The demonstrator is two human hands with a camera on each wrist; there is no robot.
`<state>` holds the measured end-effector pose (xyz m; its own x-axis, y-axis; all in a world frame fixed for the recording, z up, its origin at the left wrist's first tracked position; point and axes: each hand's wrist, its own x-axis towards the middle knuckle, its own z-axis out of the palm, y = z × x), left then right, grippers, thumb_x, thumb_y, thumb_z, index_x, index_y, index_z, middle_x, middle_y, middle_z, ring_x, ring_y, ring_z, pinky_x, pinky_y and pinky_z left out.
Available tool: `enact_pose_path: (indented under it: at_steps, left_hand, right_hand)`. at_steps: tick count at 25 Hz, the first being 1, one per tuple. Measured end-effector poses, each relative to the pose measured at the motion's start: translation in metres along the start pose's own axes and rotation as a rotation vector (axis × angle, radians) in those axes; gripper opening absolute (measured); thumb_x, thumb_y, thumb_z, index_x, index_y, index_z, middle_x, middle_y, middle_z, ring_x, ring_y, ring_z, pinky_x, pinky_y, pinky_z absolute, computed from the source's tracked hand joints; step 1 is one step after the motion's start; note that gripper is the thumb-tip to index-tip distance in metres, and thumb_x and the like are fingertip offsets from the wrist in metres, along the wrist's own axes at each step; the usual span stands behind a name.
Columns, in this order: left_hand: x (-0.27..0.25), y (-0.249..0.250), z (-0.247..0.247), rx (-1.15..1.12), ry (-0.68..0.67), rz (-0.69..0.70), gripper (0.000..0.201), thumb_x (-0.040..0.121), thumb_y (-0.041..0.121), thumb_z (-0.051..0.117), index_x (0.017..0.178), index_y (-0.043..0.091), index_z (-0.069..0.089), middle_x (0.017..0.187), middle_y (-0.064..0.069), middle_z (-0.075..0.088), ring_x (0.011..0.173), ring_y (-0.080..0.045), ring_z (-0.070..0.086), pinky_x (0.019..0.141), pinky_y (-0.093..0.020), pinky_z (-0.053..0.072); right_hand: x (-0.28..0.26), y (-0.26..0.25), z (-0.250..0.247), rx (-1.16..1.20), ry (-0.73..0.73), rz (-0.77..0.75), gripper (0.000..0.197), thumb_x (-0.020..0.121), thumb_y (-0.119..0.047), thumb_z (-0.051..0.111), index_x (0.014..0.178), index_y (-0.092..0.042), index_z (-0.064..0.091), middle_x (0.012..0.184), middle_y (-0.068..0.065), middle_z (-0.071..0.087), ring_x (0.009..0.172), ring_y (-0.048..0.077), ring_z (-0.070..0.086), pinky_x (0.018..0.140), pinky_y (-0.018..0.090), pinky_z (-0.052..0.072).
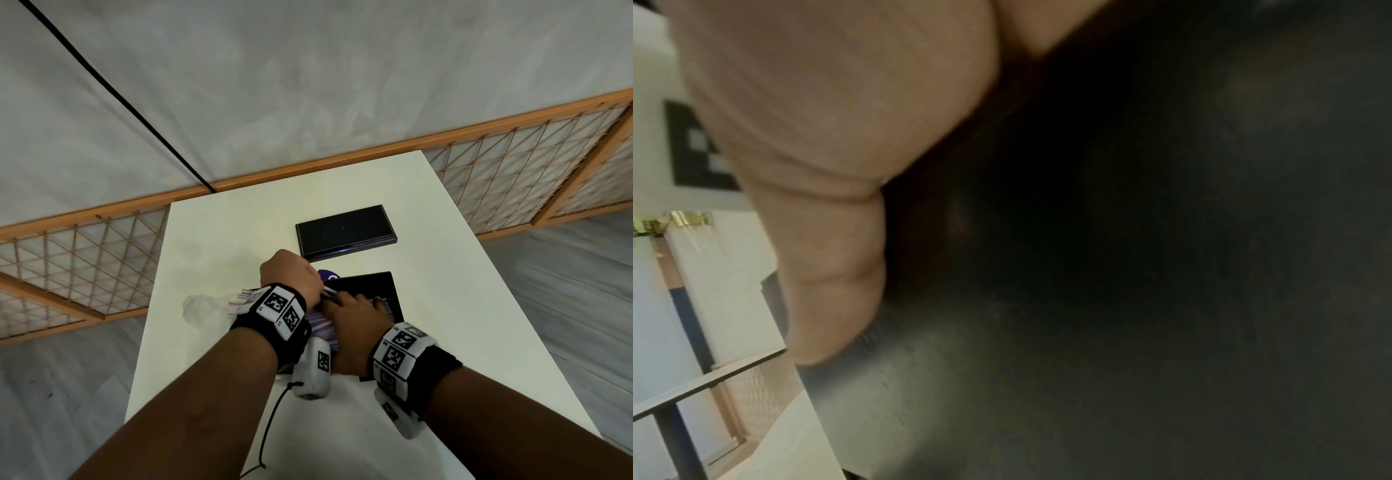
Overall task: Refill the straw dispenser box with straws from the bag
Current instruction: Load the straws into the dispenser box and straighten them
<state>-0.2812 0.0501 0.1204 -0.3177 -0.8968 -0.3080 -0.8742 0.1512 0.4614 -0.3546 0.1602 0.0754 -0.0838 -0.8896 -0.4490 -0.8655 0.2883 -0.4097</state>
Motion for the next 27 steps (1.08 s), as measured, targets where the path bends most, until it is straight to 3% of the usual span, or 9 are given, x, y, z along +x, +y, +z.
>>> enact_pose_path:
  at_steps: [4,7,11,13,16,18,20,22,27]
  left_hand:
    - [-0.016,-0.006,-0.029,-0.117,0.007,0.054,0.011,0.075,0.018,0.069,0.067,0.02,0.076,0.068,0.005,0.074,0.076,-0.017,0.073,0.076,-0.031,0.061]
    - [-0.032,-0.022,-0.06,-0.226,0.005,0.081,0.012,0.074,0.014,0.072,0.062,0.017,0.074,0.057,0.002,0.072,0.058,-0.017,0.071,0.064,-0.032,0.061]
    - [-0.039,-0.045,-0.076,-0.348,-0.123,0.069,0.014,0.073,-0.002,0.072,0.065,0.008,0.075,0.062,-0.015,0.072,0.05,-0.02,0.063,0.046,-0.025,0.051]
    - [-0.039,-0.058,-0.074,-0.307,-0.183,0.071,0.011,0.075,0.002,0.075,0.069,0.012,0.076,0.066,-0.011,0.073,0.051,-0.019,0.063,0.041,-0.021,0.044]
    - [-0.034,-0.083,-0.073,-0.199,0.008,0.091,0.016,0.08,0.035,0.079,0.074,0.021,0.074,0.074,0.005,0.073,0.068,-0.013,0.066,0.062,-0.026,0.049]
    - [-0.024,-0.099,-0.064,-0.333,0.22,-0.047,0.026,0.082,0.047,0.075,0.086,0.021,0.071,0.089,0.006,0.071,0.086,-0.016,0.065,0.082,-0.033,0.05]
    - [-0.015,-0.107,-0.052,-0.656,0.159,-0.206,0.034,0.078,0.05,0.076,0.094,0.021,0.07,0.105,-0.002,0.07,0.1,-0.024,0.064,0.096,-0.042,0.051]
    - [-0.015,-0.109,-0.035,-0.861,0.088,-0.241,0.026,0.075,0.047,0.072,0.083,0.022,0.072,0.102,-0.007,0.075,0.098,-0.029,0.067,0.097,-0.048,0.053]
    - [-0.031,-0.108,-0.016,-0.645,0.218,0.001,0.02,0.082,0.04,0.063,0.074,0.022,0.069,0.08,0.003,0.073,0.082,-0.022,0.069,0.084,-0.047,0.056]
  right_hand:
    - [-0.007,0.001,-0.002,0.145,0.133,0.021,0.109,0.052,-0.077,0.074,0.141,-0.03,0.031,0.139,-0.006,0.043,0.127,0.023,0.042,0.113,0.052,0.028]
    - [-0.011,-0.002,-0.003,0.163,0.246,0.014,0.116,0.047,-0.091,0.062,0.142,-0.034,0.027,0.139,-0.011,0.043,0.125,0.018,0.042,0.111,0.048,0.033]
    - [-0.004,-0.011,-0.002,0.062,0.262,-0.025,0.107,0.056,-0.097,0.042,0.145,-0.039,0.026,0.14,-0.008,0.044,0.126,0.022,0.042,0.108,0.051,0.032]
    - [0.002,-0.018,0.002,0.007,0.188,-0.043,0.104,0.059,-0.098,0.037,0.143,-0.037,0.028,0.141,-0.006,0.045,0.127,0.024,0.044,0.111,0.054,0.028]
    - [0.009,-0.025,0.007,-0.06,0.104,0.002,0.11,0.055,-0.1,0.035,0.142,-0.033,0.03,0.142,-0.003,0.046,0.129,0.027,0.044,0.114,0.059,0.021]
    - [0.013,-0.027,0.007,-0.084,0.09,0.042,0.111,0.053,-0.101,0.036,0.139,-0.031,0.034,0.139,-0.002,0.047,0.127,0.027,0.044,0.111,0.056,0.025]
    - [0.016,-0.032,0.005,-0.125,0.095,0.066,0.113,0.05,-0.102,0.034,0.136,-0.03,0.038,0.135,-0.002,0.049,0.123,0.028,0.045,0.106,0.054,0.03]
    - [0.02,-0.037,0.004,-0.176,0.106,0.067,0.115,0.046,-0.104,0.031,0.134,-0.03,0.041,0.134,-0.001,0.049,0.121,0.028,0.044,0.104,0.053,0.031]
    - [0.026,-0.043,0.008,-0.109,0.136,0.071,0.114,0.038,-0.107,0.027,0.121,-0.031,0.051,0.122,-0.005,0.054,0.117,0.024,0.05,0.108,0.051,0.032]
